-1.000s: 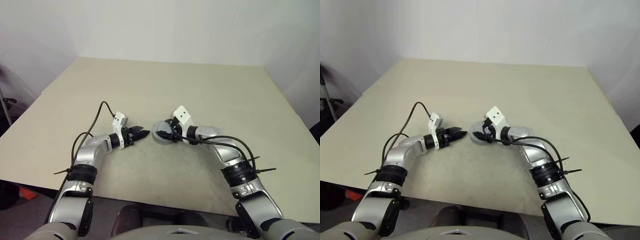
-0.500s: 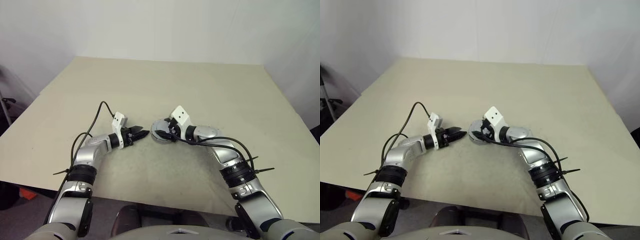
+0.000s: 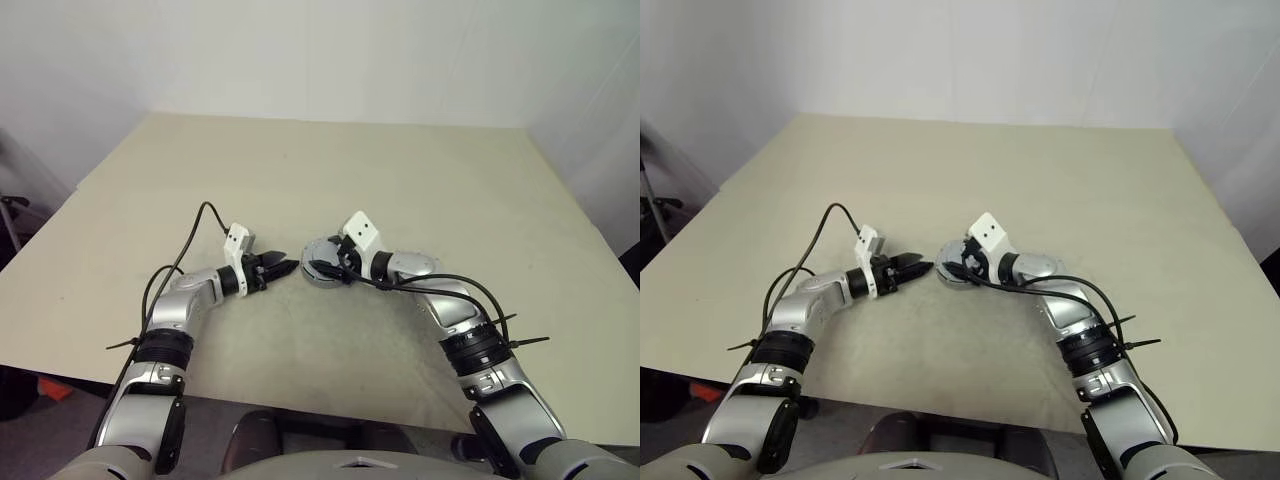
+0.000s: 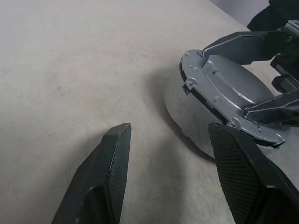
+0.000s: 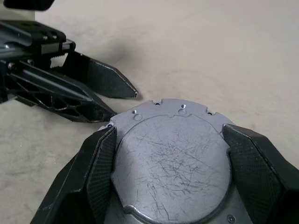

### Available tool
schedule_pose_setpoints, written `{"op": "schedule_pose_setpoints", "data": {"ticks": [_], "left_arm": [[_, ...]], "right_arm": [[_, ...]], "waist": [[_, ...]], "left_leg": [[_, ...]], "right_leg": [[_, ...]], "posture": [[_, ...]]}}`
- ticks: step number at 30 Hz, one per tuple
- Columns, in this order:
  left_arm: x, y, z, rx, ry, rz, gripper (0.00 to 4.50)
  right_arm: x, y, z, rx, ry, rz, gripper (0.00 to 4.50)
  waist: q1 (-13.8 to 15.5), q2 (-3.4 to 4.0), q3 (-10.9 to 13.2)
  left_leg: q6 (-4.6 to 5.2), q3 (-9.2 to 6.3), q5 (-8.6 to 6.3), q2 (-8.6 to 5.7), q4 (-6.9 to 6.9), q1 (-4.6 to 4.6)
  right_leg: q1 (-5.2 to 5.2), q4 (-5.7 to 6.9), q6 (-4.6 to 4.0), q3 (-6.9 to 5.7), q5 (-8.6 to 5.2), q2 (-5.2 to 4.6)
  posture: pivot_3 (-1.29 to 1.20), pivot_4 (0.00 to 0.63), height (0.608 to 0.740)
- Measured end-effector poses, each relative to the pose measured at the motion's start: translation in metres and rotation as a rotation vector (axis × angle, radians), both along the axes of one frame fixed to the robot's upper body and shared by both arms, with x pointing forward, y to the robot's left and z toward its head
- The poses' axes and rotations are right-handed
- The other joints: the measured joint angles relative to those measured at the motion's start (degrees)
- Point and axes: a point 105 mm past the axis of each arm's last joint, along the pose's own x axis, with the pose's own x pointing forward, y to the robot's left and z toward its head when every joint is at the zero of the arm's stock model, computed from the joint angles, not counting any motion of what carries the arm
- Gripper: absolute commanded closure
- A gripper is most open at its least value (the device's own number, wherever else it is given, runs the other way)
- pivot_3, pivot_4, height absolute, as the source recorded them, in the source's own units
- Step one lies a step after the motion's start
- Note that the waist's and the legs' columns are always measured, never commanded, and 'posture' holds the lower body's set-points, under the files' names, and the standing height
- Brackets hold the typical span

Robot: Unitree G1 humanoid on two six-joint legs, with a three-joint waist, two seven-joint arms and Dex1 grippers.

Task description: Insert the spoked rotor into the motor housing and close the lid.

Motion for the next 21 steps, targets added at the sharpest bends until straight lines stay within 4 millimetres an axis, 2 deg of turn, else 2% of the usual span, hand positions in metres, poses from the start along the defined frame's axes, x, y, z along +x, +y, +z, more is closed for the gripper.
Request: {"op": "schedule_pose_setpoints", "data": {"ticks": [7,21], "left_arm": [[0.0007,0.0,0.0022,-0.001,-0.014,-0.003,1.72],[0.001,0.0,0.0024,0.0,-0.015,-0.003,1.72]], "right_arm": [[-0.0016,0.0015,0.0031,0.008,0.0,0.011,1.35],[-0.0053,0.001,0.0001,-0.024,-0.026,0.041,1.35]], "waist": [[-0.02,0.0,0.0],[-0.01,-0.01,-0.01]], "left_leg": [[0.1,0.02,0.2,0.0,0.01,-0.33],[0.14,0.03,0.22,0.01,0.01,-0.36]], "right_leg": [[-0.36,0.0,-0.02,-0.02,0.02,0.0],[-0.37,0.0,-0.02,-0.07,0.02,0.0]], "posture": [[0.0,0.0,0.74],[0.0,0.0,0.74]]}}
